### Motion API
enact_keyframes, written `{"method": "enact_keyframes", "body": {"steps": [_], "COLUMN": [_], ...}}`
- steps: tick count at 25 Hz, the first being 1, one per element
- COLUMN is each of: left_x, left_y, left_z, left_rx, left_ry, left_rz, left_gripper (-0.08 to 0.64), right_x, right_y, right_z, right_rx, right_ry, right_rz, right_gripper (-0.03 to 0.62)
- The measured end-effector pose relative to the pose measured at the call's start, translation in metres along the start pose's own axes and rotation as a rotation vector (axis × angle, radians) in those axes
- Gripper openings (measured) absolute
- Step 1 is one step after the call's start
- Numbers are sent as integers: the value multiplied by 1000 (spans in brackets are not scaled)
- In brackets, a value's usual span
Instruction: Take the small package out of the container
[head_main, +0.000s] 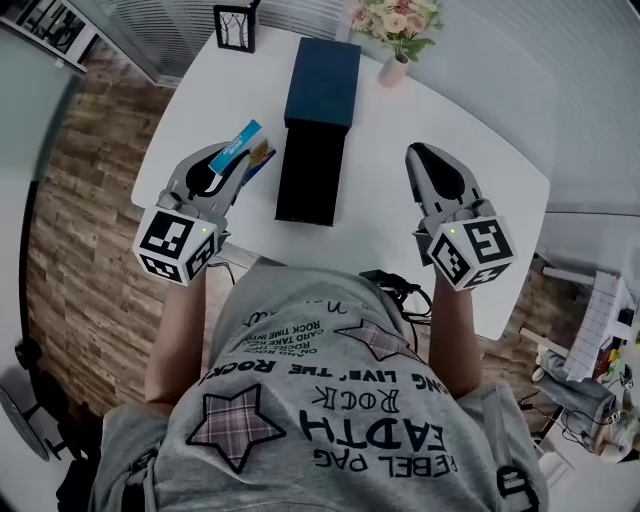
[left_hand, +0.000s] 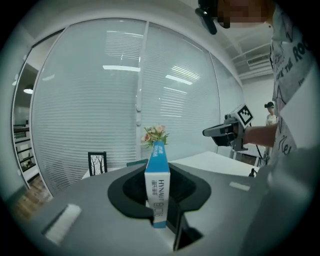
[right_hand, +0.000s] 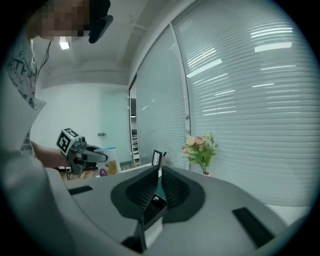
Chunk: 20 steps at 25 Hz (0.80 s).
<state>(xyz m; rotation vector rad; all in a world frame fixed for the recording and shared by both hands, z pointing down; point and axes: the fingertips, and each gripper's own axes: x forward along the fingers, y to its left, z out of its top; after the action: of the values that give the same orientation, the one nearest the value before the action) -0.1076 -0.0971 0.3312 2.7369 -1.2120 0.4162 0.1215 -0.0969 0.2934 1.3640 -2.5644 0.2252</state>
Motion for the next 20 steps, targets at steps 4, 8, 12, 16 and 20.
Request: {"method": "enact_keyframes", "body": {"steps": [4, 8, 12, 16, 20], "left_x": [-7, -13, -20, -22, -22], "left_y": [3, 9, 13, 18, 19], "left_z": [9, 18, 21, 22, 20], "left_rx": [-8, 7, 11, 10, 4], "left_ry": [-39, -68, -86, -98, -101], "left_rz": [45, 84, 114, 135, 138], "left_gripper": [87, 87, 87, 87, 87], "right_x": [-11, -16, -18, -18, -20], "right_y": [-4, -5, -6, -6, -4], "right_z": [6, 10, 14, 14, 12], "right_rx": [1, -29, -31, -30, -24], "right_ry": [-39, -61, -80, -91, -86], "right_rz": [-52, -95, -123, -132, -133], "right_gripper": [29, 26, 20, 20, 20]}}
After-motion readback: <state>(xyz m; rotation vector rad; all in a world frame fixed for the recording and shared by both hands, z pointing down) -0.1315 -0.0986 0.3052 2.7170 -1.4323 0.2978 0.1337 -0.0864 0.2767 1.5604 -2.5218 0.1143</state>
